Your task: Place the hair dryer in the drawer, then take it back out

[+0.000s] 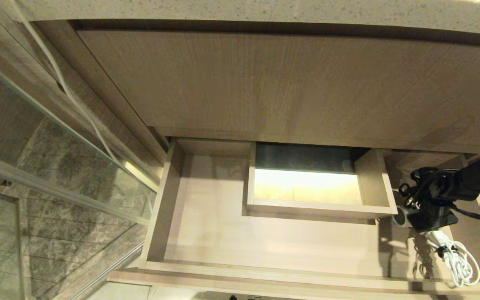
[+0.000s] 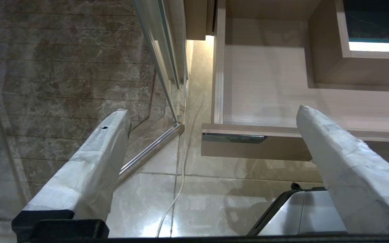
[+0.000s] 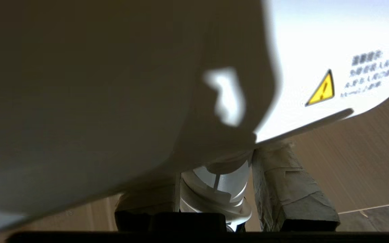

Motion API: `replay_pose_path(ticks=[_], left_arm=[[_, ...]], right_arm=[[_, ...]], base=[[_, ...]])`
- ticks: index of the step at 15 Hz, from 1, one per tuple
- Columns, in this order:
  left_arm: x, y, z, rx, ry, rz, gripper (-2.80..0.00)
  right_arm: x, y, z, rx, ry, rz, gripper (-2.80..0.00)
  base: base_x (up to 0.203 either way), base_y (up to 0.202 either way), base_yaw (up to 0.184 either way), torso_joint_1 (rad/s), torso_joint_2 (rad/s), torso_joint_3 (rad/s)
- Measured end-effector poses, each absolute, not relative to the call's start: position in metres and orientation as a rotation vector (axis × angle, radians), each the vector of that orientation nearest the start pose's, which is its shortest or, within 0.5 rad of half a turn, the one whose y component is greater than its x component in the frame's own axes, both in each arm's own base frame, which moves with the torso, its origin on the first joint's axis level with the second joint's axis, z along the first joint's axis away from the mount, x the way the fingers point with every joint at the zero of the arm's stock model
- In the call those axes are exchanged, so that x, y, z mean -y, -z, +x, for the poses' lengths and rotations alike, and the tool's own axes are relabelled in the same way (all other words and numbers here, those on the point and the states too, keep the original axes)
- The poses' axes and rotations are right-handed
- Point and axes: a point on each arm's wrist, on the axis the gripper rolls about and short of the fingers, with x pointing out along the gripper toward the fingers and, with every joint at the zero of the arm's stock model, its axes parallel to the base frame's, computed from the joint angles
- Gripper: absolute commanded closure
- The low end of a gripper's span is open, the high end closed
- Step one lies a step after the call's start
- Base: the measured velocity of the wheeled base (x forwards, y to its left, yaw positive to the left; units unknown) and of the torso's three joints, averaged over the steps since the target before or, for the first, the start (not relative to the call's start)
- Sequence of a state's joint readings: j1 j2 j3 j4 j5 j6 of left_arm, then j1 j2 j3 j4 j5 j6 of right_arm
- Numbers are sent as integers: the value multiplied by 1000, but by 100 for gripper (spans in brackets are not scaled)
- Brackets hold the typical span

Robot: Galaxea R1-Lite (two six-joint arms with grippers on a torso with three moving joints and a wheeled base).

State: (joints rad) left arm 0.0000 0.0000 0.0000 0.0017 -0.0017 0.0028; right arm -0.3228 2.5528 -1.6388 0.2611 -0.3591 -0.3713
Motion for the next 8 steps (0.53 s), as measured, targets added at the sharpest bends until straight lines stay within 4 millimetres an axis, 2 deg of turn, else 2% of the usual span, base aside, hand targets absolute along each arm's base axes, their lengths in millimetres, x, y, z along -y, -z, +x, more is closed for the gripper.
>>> replay_pose_path(ticks=[5,8], left_arm=[[0,-75,-23,-2,1,3,-280],[0,-75,-23,-2,2,3,-280]], right_arm=[[152,19,431,-1290,365,-348,0],[152,10,435,-1250,372,-349,0]], base=[[0,0,0,0,0,0],[0,0,0,0,0,0]])
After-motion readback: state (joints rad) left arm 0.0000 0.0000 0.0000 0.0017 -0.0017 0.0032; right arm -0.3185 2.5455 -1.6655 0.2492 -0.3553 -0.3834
